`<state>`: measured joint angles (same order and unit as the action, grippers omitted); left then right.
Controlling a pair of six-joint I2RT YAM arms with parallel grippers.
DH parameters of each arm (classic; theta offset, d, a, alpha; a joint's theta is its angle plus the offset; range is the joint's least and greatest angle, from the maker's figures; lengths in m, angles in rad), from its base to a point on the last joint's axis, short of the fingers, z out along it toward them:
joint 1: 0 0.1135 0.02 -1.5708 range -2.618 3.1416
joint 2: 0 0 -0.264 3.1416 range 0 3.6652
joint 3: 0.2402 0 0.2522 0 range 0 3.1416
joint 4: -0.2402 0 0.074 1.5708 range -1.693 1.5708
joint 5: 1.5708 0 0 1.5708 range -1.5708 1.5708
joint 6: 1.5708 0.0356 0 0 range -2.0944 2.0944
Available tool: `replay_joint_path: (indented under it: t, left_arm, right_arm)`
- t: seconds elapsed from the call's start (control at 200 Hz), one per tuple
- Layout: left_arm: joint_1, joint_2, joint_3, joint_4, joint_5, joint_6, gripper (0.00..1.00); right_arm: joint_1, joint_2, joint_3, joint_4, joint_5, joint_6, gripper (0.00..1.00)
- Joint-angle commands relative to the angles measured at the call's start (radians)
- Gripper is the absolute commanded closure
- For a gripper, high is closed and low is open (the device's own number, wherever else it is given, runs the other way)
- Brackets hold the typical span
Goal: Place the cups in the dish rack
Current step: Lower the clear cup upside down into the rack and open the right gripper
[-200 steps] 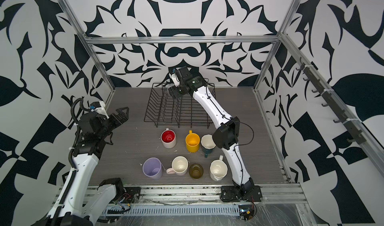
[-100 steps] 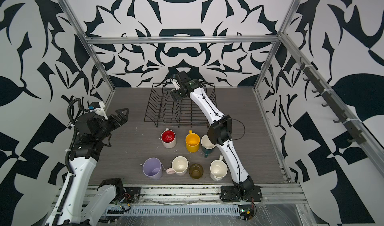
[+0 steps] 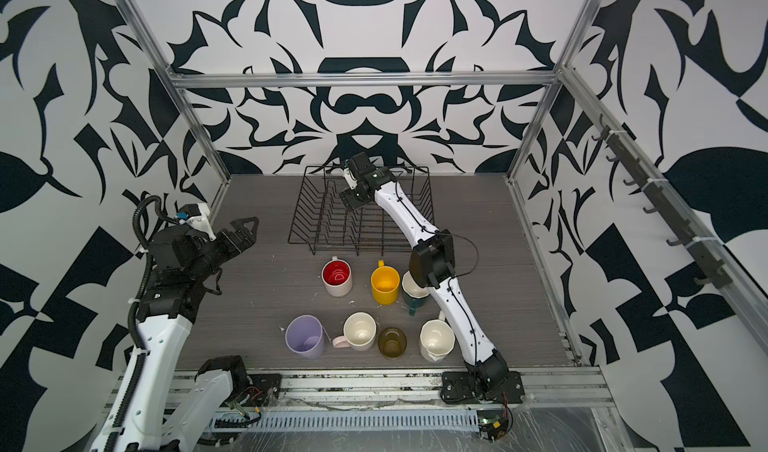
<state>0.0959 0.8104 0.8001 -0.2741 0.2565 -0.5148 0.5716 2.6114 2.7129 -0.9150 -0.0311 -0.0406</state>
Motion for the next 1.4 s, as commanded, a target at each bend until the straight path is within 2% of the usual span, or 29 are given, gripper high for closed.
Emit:
replay_joint_path:
  t: [0.0, 0.41, 0.46, 0.68, 0.815, 0.925, 1.04, 1.29, 1.4]
  left_arm:
    - [0.001, -0.014, 0.017, -0.020, 0.023, 0.006, 0.00]
    - [0.002, -0.017, 0.005, -0.016, 0.032, -0.027, 0.00]
    - [0.002, -0.014, 0.002, -0.014, 0.032, -0.030, 0.01]
    - [0.002, -0.011, 0.010, -0.022, 0.017, -0.031, 0.01]
    - [0.002, -0.005, 0.013, -0.029, 0.014, -0.037, 0.00]
    - [0.001, -0.001, 0.006, -0.023, 0.010, -0.037, 0.00]
    - [0.002, 0.001, 0.014, -0.025, 0.010, -0.048, 0.00]
    - [0.002, 0.004, 0.021, -0.047, 0.009, -0.054, 0.01]
    - [0.002, 0.000, 0.026, -0.082, -0.001, -0.044, 0.01]
  right_arm:
    - [0.013, -0.020, 0.044, 0.023, -0.012, -0.002, 1.00]
    - [0.029, 0.018, 0.043, 0.042, -0.026, -0.015, 1.00]
    - [0.029, 0.023, 0.044, 0.040, -0.031, -0.013, 0.91]
    - [0.029, 0.002, -0.004, 0.054, -0.049, 0.000, 0.38]
    - [0.029, -0.007, -0.007, 0.049, -0.058, 0.005, 0.21]
    - [0.029, -0.025, -0.028, 0.062, -0.058, 0.010, 0.12]
    - [0.029, -0.038, -0.035, 0.069, -0.061, 0.016, 0.07]
    - [0.029, -0.092, -0.058, 0.096, -0.062, 0.030, 0.05]
    - [0.028, -0.169, -0.149, 0.137, -0.047, 0.042, 0.05]
